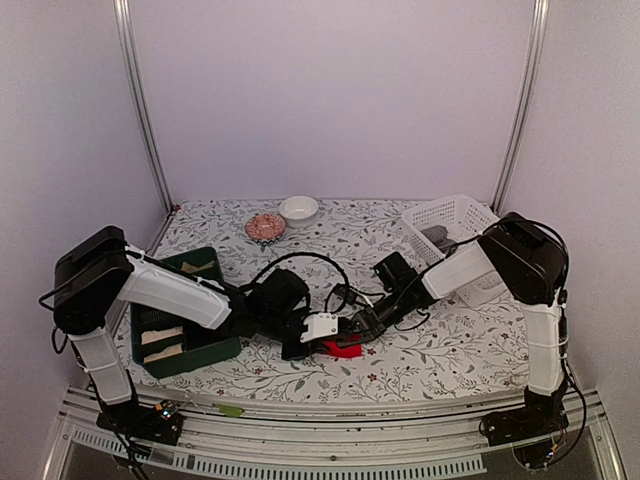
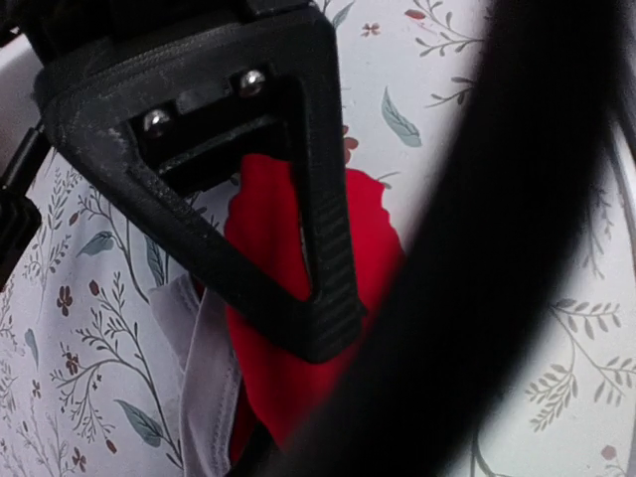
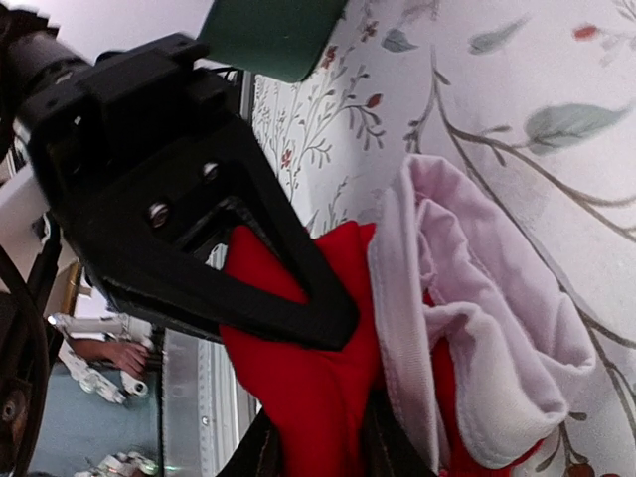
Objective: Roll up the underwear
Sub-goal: Roll the underwear at the center of the board.
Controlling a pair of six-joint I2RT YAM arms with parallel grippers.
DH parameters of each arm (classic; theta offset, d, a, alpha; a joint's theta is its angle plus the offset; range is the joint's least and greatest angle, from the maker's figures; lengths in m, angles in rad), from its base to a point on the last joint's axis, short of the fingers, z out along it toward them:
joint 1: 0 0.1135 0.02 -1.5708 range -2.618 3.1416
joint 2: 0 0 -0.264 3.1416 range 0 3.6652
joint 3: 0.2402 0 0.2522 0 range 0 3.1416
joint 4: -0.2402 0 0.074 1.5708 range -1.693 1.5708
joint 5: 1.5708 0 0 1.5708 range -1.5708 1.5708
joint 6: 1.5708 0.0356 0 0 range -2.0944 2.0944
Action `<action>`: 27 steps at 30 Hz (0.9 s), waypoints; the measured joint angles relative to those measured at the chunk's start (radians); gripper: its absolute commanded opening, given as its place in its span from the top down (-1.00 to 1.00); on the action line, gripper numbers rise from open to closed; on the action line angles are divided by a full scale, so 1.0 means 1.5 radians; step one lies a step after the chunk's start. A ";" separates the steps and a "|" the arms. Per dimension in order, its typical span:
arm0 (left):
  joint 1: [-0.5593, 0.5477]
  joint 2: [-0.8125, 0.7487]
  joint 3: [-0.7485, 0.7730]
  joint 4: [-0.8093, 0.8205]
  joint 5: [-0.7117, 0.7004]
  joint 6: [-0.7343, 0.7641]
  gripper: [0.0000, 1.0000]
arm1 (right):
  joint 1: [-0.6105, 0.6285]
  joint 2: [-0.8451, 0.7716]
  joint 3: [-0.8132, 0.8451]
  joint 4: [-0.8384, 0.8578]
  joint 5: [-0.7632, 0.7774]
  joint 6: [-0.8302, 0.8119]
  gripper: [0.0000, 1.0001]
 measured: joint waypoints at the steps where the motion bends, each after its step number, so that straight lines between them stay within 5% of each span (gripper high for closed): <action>1: 0.000 0.000 0.003 -0.006 0.004 -0.003 1.00 | 0.000 -0.008 -0.003 -0.002 0.011 -0.004 0.29; 9: 0.064 0.041 0.109 -0.155 0.135 -0.023 1.00 | -0.018 -0.184 -0.125 0.031 0.167 -0.011 0.00; 18: 0.142 0.182 0.283 -0.359 0.360 -0.032 1.00 | -0.016 -0.342 -0.250 0.092 0.277 -0.030 -0.04; 27: 0.170 0.249 0.354 -0.454 0.458 -0.032 1.00 | 0.080 -0.376 -0.262 0.107 0.400 -0.133 -0.14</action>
